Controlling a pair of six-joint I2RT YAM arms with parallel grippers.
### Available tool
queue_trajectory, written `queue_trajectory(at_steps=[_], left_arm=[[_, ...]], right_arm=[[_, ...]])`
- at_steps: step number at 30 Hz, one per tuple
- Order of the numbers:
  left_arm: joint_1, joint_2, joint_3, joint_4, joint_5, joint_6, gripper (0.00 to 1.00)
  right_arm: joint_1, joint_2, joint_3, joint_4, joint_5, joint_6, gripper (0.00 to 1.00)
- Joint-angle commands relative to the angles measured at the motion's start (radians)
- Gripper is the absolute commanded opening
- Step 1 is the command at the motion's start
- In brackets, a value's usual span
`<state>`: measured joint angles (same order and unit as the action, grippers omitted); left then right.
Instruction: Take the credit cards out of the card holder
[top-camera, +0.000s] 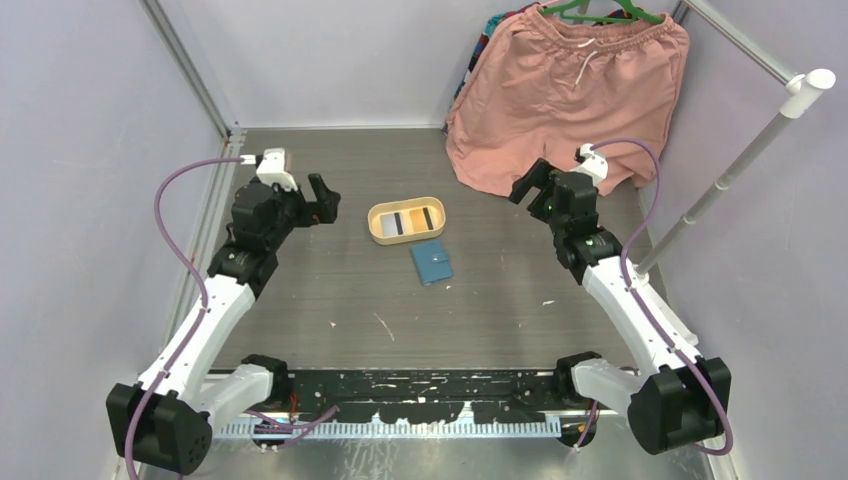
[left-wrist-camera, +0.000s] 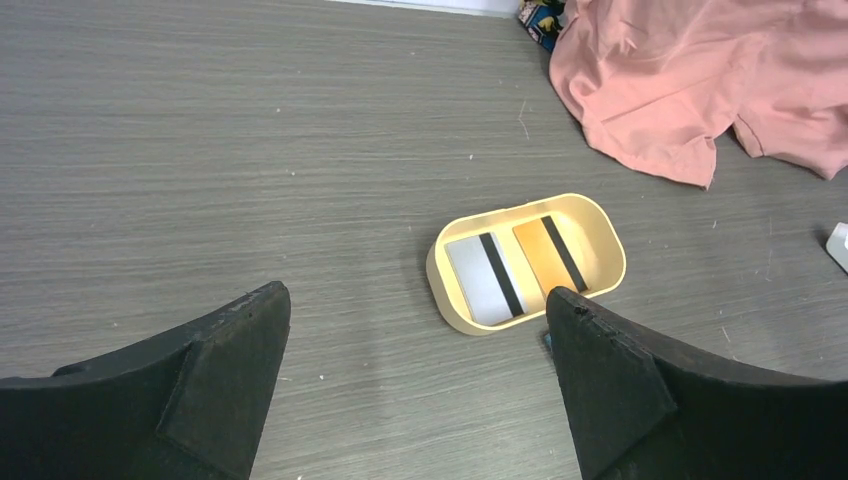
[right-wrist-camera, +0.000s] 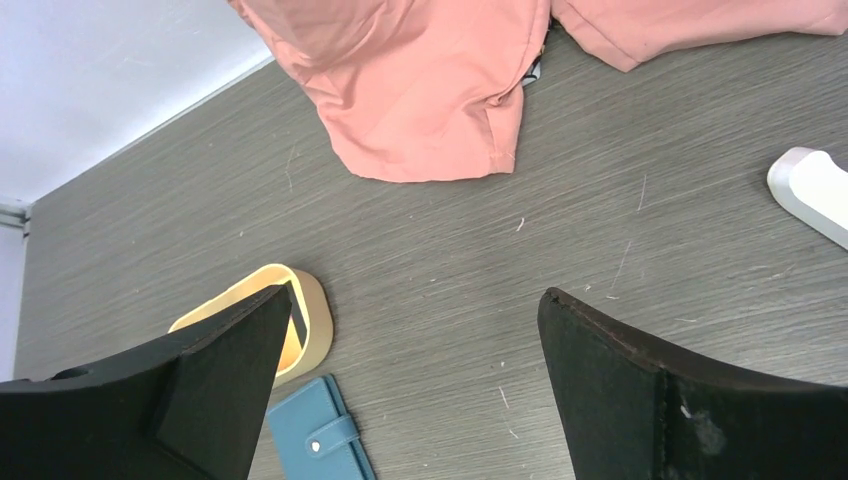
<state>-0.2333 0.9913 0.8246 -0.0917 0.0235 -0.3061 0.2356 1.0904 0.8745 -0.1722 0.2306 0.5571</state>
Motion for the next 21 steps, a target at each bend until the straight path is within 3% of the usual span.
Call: queue_trajectory(at_steps=[1, 5, 8, 11, 14, 21], left_arm=[[0.005, 0.000, 0.051, 0.018, 0.004, 0.011, 1.00], [0.011, -0.002, 0.051, 0.038, -0.046, -0.113, 1.00], [0.072, 0.038, 0.065, 0.085, 0.107, -0.160, 1.00], [0.071, 0.115, 0.146, 0.020, 0.200, -0.141, 1.00], [0.008, 0.195, 0.190, -0.033, 0.162, -0.107, 1.00], [-0.072, 0.620, 0.427, -0.191, 0.082, -0.208, 1.00]], right_arm=[[0.004, -0.038, -0.012, 0.064, 0.019, -0.003, 1.00], [0.003, 0.007, 0.019, -0.033, -0.057, -0.096, 1.00], [0.024, 0.067, 0.093, -0.106, -0.063, -0.110, 1.00], [0.127, 0.085, 0.132, -0.108, 0.024, -0.181, 1.00], [0.228, 0.123, 0.177, -0.135, 0.072, -0.229, 1.00], [0.363, 0.189, 0.160, -0.107, 0.053, -0.236, 1.00]])
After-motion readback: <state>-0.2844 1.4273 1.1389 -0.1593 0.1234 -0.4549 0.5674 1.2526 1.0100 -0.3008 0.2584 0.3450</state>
